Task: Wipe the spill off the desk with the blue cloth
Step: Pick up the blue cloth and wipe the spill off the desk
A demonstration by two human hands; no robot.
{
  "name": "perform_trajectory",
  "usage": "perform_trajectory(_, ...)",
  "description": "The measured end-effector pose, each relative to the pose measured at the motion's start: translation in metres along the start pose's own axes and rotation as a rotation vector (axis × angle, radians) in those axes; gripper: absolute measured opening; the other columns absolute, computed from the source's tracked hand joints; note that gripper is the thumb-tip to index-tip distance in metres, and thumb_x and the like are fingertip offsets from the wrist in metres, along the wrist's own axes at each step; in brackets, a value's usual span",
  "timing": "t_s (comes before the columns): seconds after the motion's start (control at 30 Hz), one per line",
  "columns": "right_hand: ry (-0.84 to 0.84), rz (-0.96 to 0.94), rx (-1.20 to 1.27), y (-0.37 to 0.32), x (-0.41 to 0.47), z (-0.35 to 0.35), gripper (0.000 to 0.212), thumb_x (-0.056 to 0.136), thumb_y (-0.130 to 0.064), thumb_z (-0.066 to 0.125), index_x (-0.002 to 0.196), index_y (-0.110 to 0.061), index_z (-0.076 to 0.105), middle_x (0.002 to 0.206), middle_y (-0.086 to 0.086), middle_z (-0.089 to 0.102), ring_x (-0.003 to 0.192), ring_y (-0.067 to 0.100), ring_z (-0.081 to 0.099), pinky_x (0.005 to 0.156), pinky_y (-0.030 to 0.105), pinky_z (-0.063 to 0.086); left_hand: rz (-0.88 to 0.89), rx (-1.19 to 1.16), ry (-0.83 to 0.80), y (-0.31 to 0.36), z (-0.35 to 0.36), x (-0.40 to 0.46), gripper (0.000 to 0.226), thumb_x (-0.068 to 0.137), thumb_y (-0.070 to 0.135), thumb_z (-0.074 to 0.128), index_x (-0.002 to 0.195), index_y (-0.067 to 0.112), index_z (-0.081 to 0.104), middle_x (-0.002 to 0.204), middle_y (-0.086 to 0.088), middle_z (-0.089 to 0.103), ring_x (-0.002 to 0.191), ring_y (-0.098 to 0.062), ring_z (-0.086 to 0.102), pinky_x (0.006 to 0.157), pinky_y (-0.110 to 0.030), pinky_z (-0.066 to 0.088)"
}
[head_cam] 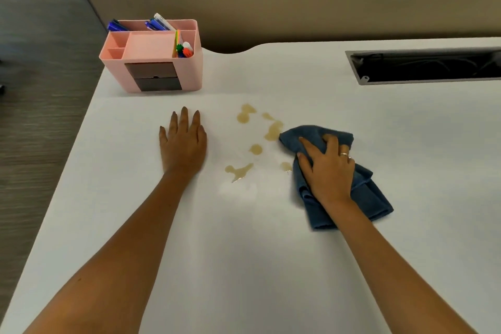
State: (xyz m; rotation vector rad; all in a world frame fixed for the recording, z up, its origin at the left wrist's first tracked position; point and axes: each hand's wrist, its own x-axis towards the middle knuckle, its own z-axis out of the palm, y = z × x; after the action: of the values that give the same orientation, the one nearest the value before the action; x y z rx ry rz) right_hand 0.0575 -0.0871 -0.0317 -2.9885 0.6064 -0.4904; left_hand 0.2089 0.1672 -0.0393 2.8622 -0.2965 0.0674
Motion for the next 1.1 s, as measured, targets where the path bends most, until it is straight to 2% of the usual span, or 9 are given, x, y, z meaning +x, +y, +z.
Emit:
perform_trajectory(0.13,-0.03,-0.003,-0.023,-0.003,-0.013,-0.004,0.043,0.086,-0.046,0.037,0.119,-0.032,0.062,0.118,0.016,0.056,0.092,0.04,0.055,0.064,0.044,0.048,0.058,-0.049,-0.016,-0.01,-0.005,-0.009,0.049,0.098,0.028,0.022,0.146,0.016,0.024,0.156,-0.002,0.02,0.144,-0.021,0.013,0.116,-0.044,0.01)
perform_trajectory(0.27,-0.028,0.0,-0.004,-0.001,0.002,-0.001,0.043,0.087,-0.046,0.037,0.119,-0.031,0.062,0.118,0.017,0.055,0.093,0.041,0.055,0.065,0.046,0.048,0.093,-0.047,-0.018,-0.019,-0.008,-0.028,0.049,0.099,0.029,0.023,0.147,0.018,0.023,0.156,0.002,0.019,0.144,-0.018,0.012,0.115,-0.042,0.011)
perform_trajectory(0.43,-0.036,0.051,0.051,-0.005,0.06,0.013,0.036,0.089,-0.041,0.055,0.123,-0.031,0.061,0.121,0.019,0.052,0.1,0.043,0.05,0.072,0.049,0.044,0.068,0.007,-0.002,-0.017,-0.008,-0.029,0.056,0.095,0.039,0.014,0.147,0.021,0.022,0.156,0.005,0.018,0.144,-0.016,0.011,0.115,-0.042,0.013)
perform_trajectory(0.57,-0.051,0.056,0.038,-0.01,0.115,0.027,0.038,0.092,-0.044,0.049,0.127,-0.032,0.057,0.126,0.017,0.048,0.105,0.04,0.047,0.077,0.048,0.042,0.06,0.004,0.006,-0.018,-0.005,-0.026,0.054,0.096,0.04,0.015,0.147,0.024,0.021,0.156,0.007,0.018,0.144,-0.014,0.01,0.115,-0.041,0.012)
perform_trajectory(0.67,-0.066,0.063,0.035,-0.012,0.126,0.032,0.038,0.092,-0.044,0.047,0.128,-0.033,0.055,0.128,0.018,0.046,0.107,0.041,0.045,0.08,0.049,0.041,0.061,0.013,0.012,-0.018,-0.004,-0.023,0.056,0.095,0.041,0.012,0.147,0.025,0.019,0.156,0.008,0.017,0.144,-0.013,0.009,0.116,-0.04,0.011)
perform_trajectory(0.87,0.002,-0.04,0.035,-0.018,0.065,0.022,0.036,0.088,-0.037,0.058,0.121,-0.027,0.062,0.116,0.019,0.055,0.092,0.042,0.053,0.067,0.047,0.047,0.059,0.017,0.005,-0.017,-0.005,-0.024,0.056,0.095,0.04,0.012,0.147,0.024,0.02,0.156,0.007,0.017,0.144,-0.014,0.009,0.116,-0.04,0.01)
perform_trajectory(1.0,0.002,-0.059,-0.022,-0.034,0.008,0.009,0.042,0.089,-0.044,0.038,0.122,-0.03,0.06,0.118,0.016,0.056,0.092,0.038,0.055,0.065,0.044,0.047,0.058,0.017,-0.003,-0.019,-0.005,-0.025,0.055,0.095,0.04,0.012,0.147,0.024,0.018,0.156,0.007,0.016,0.144,-0.014,0.009,0.115,-0.039,0.009)
perform_trajectory(1.1,-0.005,-0.065,-0.034,-0.039,-0.004,0.004,0.045,0.087,-0.045,0.034,0.122,-0.032,0.059,0.117,0.015,0.056,0.089,0.037,0.055,0.064,0.042,0.046,0.058,0.014,-0.01,-0.019,-0.005,-0.025,0.055,0.095,0.041,0.011,0.148,0.024,0.016,0.156,0.007,0.014,0.144,-0.014,0.007,0.116,-0.039,0.007)
